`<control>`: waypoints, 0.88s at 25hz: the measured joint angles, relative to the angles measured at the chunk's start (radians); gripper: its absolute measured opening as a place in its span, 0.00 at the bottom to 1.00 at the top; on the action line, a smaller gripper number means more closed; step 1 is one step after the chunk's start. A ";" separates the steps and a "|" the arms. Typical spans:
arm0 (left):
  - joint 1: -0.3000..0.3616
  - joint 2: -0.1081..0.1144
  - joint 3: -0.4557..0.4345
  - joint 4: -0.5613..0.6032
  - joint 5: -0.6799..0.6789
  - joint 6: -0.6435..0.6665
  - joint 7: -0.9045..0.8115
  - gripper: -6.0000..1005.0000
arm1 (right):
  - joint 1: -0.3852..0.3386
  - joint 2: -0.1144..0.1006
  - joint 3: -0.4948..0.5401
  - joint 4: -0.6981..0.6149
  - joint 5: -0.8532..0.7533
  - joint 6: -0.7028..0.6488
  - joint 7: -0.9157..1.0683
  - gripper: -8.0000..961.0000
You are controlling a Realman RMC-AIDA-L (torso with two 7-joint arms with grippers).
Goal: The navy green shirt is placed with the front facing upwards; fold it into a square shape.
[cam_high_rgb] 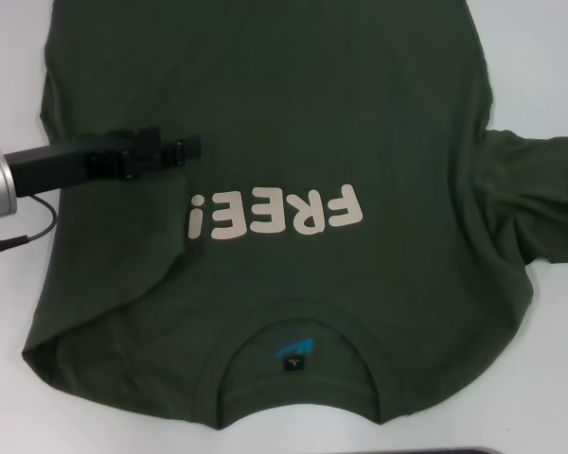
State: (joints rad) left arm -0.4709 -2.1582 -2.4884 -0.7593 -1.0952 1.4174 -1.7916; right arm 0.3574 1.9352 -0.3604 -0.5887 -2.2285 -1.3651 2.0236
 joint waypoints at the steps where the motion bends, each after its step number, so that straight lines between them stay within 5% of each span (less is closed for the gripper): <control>1: 0.000 0.000 0.000 0.000 0.000 0.000 0.000 0.88 | -0.002 0.000 0.006 -0.001 0.003 0.000 -0.004 0.01; 22: 0.000 -0.003 -0.002 0.003 -0.001 0.000 -0.002 0.88 | -0.037 -0.018 0.148 -0.007 0.006 -0.019 -0.017 0.01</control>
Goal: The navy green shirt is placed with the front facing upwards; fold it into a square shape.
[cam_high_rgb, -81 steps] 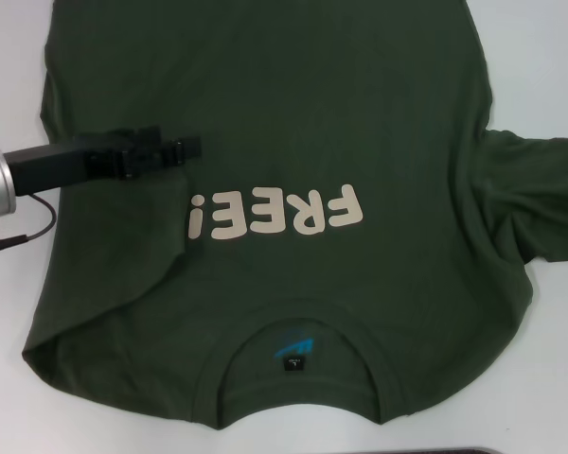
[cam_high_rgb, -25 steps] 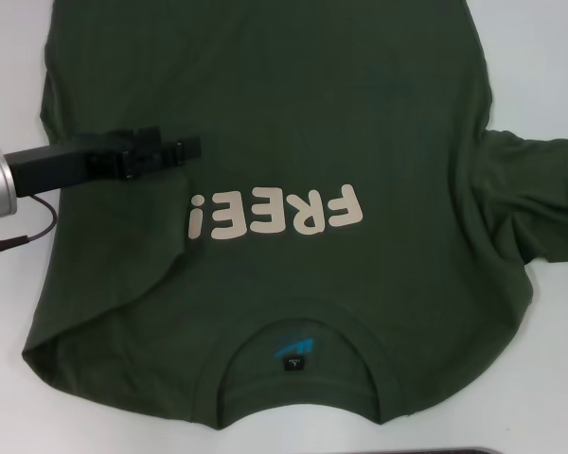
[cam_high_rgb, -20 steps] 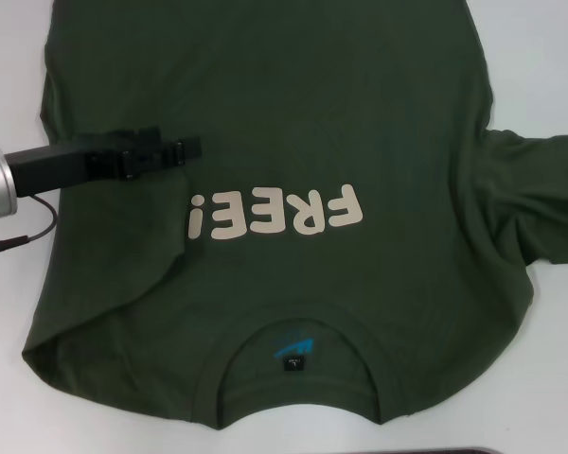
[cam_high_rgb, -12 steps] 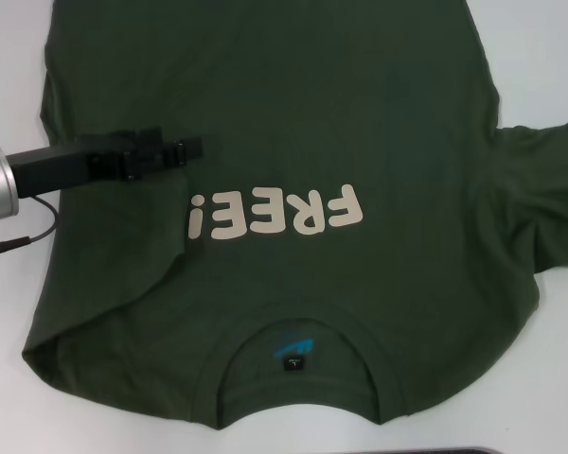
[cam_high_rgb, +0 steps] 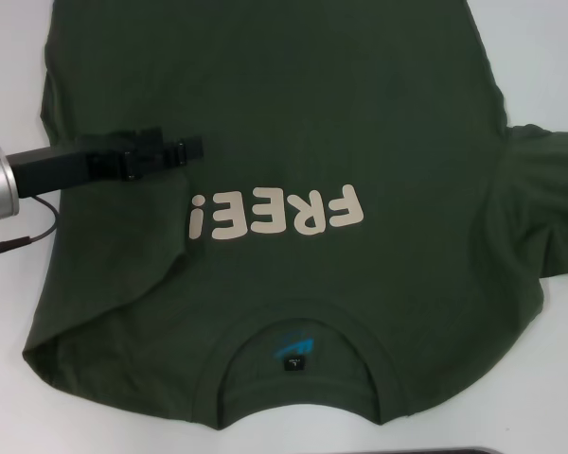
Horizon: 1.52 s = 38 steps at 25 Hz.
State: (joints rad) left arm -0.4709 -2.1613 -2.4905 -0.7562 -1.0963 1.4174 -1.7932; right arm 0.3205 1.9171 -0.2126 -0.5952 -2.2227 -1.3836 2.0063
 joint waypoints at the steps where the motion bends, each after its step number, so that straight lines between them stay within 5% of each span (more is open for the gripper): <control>1: 0.000 0.000 0.002 0.000 -0.001 0.000 0.000 0.88 | 0.000 0.000 0.002 0.000 0.000 -0.002 0.000 0.01; 25: -0.009 0.000 0.009 0.013 -0.002 0.000 0.002 0.88 | 0.133 0.033 -0.020 -0.049 0.052 -0.141 -0.015 0.01; 38: -0.016 0.001 0.002 0.021 -0.002 -0.002 0.002 0.88 | 0.215 0.104 -0.132 -0.040 0.048 -0.089 -0.015 0.03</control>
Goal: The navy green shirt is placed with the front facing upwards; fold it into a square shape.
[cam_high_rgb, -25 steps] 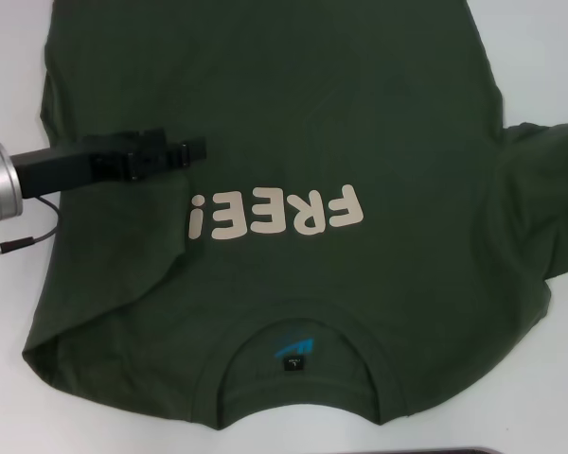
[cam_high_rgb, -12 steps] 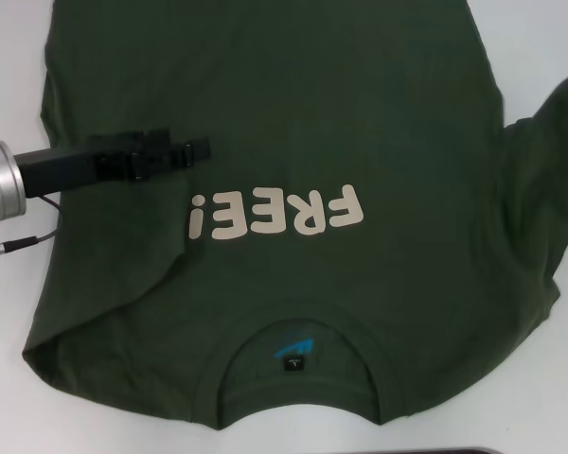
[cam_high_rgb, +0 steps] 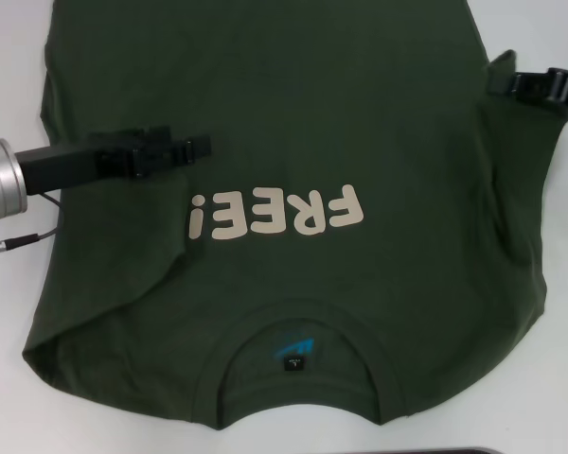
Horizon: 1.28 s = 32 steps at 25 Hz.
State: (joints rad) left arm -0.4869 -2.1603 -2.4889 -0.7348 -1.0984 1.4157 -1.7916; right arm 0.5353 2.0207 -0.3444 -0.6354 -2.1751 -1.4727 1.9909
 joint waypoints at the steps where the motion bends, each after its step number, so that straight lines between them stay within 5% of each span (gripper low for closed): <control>1: -0.001 0.000 0.000 0.000 0.000 -0.001 0.000 0.88 | 0.003 0.007 -0.012 0.001 0.000 0.011 0.000 0.03; 7: -0.006 -0.001 0.006 0.004 0.000 -0.010 0.000 0.88 | 0.025 0.036 -0.067 0.006 0.003 0.073 0.000 0.03; 14: -0.007 -0.001 0.005 0.005 0.000 -0.018 0.000 0.88 | 0.042 0.039 -0.084 0.038 0.003 0.093 -0.026 0.04; 22: -0.009 -0.001 0.007 0.005 0.000 -0.025 0.000 0.88 | 0.046 0.038 -0.084 0.032 0.013 0.085 -0.048 0.50; 27: -0.010 0.000 0.007 0.005 0.000 -0.026 0.000 0.88 | 0.002 0.010 -0.083 0.029 0.030 0.069 -0.030 0.74; 32: -0.009 0.000 0.007 0.005 0.000 -0.025 0.000 0.88 | -0.058 -0.022 -0.081 0.028 0.030 0.055 -0.008 0.78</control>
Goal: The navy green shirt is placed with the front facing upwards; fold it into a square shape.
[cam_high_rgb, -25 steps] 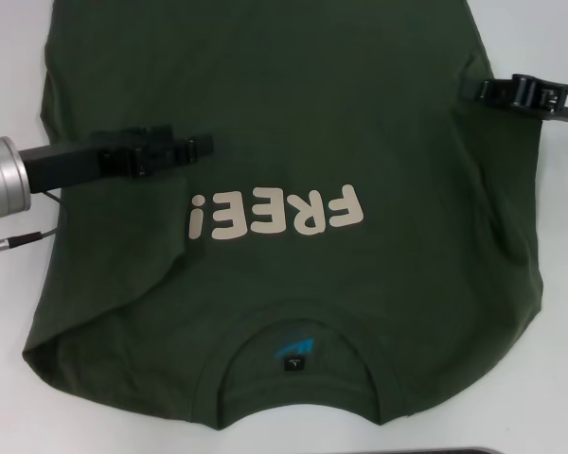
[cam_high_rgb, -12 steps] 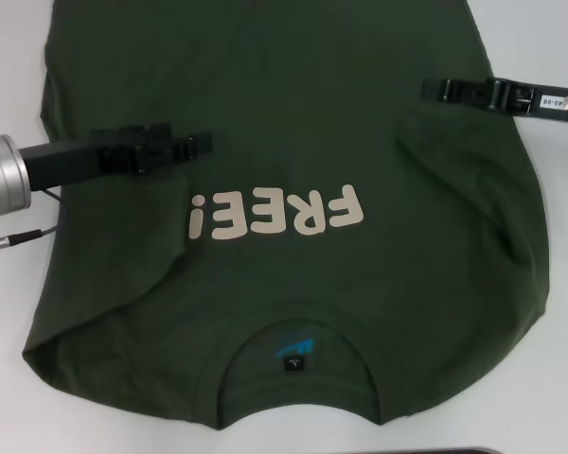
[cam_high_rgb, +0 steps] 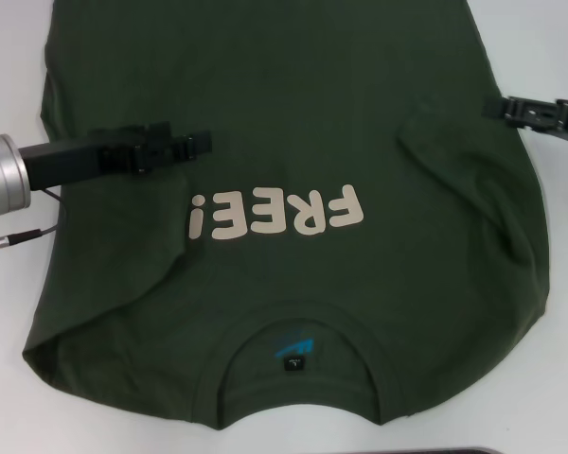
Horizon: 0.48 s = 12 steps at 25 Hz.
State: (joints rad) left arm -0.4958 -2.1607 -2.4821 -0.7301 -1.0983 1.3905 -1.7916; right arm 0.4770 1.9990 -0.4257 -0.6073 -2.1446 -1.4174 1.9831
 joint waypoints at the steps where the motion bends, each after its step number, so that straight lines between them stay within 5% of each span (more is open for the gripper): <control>1: 0.000 0.000 0.000 0.002 0.000 0.000 0.000 0.88 | -0.012 -0.007 0.000 0.000 0.000 0.000 0.008 0.79; 12: -0.007 -0.001 0.000 0.011 0.000 0.001 0.000 0.88 | -0.094 -0.028 0.016 0.006 -0.004 0.007 0.039 0.81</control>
State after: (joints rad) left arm -0.5028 -2.1613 -2.4820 -0.7194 -1.0983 1.3913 -1.7917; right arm 0.3829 1.9706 -0.4098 -0.6009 -2.1491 -1.4104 2.0222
